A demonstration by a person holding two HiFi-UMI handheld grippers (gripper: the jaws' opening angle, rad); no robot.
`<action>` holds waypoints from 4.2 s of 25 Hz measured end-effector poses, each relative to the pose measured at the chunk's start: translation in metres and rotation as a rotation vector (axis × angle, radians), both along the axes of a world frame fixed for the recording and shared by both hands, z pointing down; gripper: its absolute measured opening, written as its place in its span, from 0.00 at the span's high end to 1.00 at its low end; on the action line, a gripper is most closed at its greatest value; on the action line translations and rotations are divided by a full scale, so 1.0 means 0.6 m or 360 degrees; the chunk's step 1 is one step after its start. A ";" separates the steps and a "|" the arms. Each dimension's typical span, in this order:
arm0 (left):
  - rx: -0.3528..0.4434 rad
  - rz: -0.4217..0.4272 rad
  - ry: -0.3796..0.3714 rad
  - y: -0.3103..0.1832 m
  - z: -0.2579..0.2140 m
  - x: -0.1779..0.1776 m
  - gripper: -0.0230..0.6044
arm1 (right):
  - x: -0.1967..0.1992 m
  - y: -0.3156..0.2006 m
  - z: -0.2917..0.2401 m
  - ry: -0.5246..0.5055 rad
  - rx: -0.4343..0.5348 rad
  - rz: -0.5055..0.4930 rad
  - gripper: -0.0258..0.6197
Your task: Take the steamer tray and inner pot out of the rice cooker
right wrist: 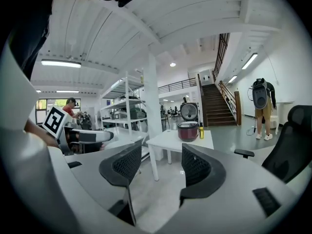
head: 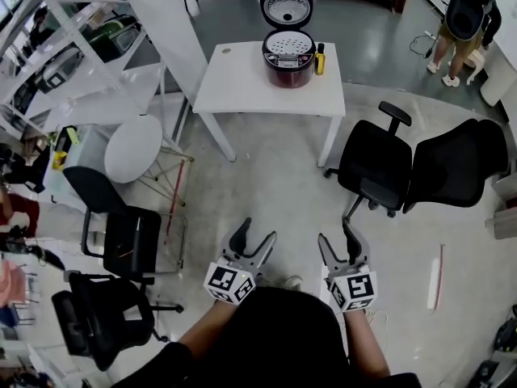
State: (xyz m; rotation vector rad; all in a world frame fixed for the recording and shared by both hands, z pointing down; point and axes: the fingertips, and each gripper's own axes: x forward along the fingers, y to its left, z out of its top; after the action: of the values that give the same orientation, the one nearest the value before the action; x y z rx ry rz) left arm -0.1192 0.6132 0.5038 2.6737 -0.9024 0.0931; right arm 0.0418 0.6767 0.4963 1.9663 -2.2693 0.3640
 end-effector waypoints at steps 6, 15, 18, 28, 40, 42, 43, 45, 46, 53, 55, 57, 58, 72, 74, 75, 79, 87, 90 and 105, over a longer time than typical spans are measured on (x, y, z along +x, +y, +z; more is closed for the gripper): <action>-0.0024 -0.0001 -0.0031 -0.035 0.018 -0.014 0.51 | 0.001 -0.015 0.011 -0.0028 0.0001 0.0007 0.61; -0.0083 0.0094 0.0076 -0.158 0.045 0.054 0.52 | 0.019 -0.118 0.032 0.0032 -0.0087 0.0053 0.61; -0.0085 0.0177 0.0093 -0.219 0.048 0.095 0.52 | 0.029 -0.179 0.030 0.0061 -0.0107 0.0062 0.61; -0.0173 0.0177 0.0128 -0.502 0.023 0.135 0.52 | 0.087 -0.430 0.018 0.0130 -0.0245 0.0124 0.61; -0.0202 0.0198 0.0124 -0.754 0.016 0.108 0.52 | 0.026 -0.706 0.025 0.0195 -0.0359 -0.0042 0.61; -0.0207 0.0193 0.0132 -0.782 0.016 0.103 0.52 | 0.021 -0.738 0.026 0.0196 -0.0358 -0.0036 0.61; -0.0210 0.0194 0.0136 -0.793 0.017 0.101 0.52 | 0.020 -0.751 0.027 0.0199 -0.0368 -0.0030 0.61; -0.0211 0.0199 0.0139 -0.815 0.019 0.097 0.51 | 0.019 -0.774 0.034 0.0189 -0.0341 -0.0017 0.61; -0.0209 0.0196 0.0139 -0.827 0.020 0.095 0.52 | 0.018 -0.787 0.038 0.0182 -0.0309 -0.0020 0.61; -0.0216 0.0115 0.0146 -0.873 0.017 0.086 0.52 | 0.035 -0.832 0.034 0.0180 -0.0315 -0.0029 0.61; -0.0224 0.0105 0.0136 -0.878 0.021 0.089 0.52 | 0.050 -0.843 0.037 0.0172 -0.0311 -0.0015 0.61; -0.0236 0.0093 0.0125 -0.883 0.026 0.095 0.52 | 0.066 -0.855 0.043 0.0163 -0.0318 -0.0013 0.61; -0.0240 0.0086 0.0119 -0.886 0.029 0.099 0.52 | 0.076 -0.862 0.045 0.0158 -0.0320 -0.0013 0.61; -0.0158 -0.0065 -0.0011 -1.063 0.043 0.267 0.52 | 0.287 -1.136 0.038 0.0114 -0.0168 -0.0142 0.61; -0.0152 -0.0084 -0.0010 -1.087 0.042 0.289 0.52 | 0.310 -1.156 0.048 0.0095 -0.0197 -0.0142 0.61; -0.0150 -0.0091 -0.0010 -1.098 0.042 0.299 0.52 | 0.322 -1.165 0.055 0.0091 -0.0216 -0.0140 0.61; -0.0165 -0.0132 -0.0009 -1.133 0.056 0.331 0.52 | 0.368 -1.206 0.075 0.0100 -0.0267 -0.0149 0.61; -0.0167 -0.0193 -0.0027 -1.185 0.063 0.403 0.52 | 0.465 -1.295 0.095 0.0220 -0.0307 -0.0114 0.61; -0.0162 -0.0220 -0.0030 -1.205 0.060 0.420 0.52 | 0.487 -1.335 0.105 0.0271 -0.0335 -0.0137 0.61; -0.0218 -0.0323 -0.0051 -1.257 0.078 0.457 0.52 | 0.507 -1.487 0.217 0.0774 -0.0658 -0.0425 0.61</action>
State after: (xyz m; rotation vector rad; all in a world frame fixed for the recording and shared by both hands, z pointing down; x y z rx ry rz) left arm 0.1547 -0.1410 0.5508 2.4476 -1.1293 0.1455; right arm 0.3460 -0.2154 0.6262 1.3507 -1.9178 0.2618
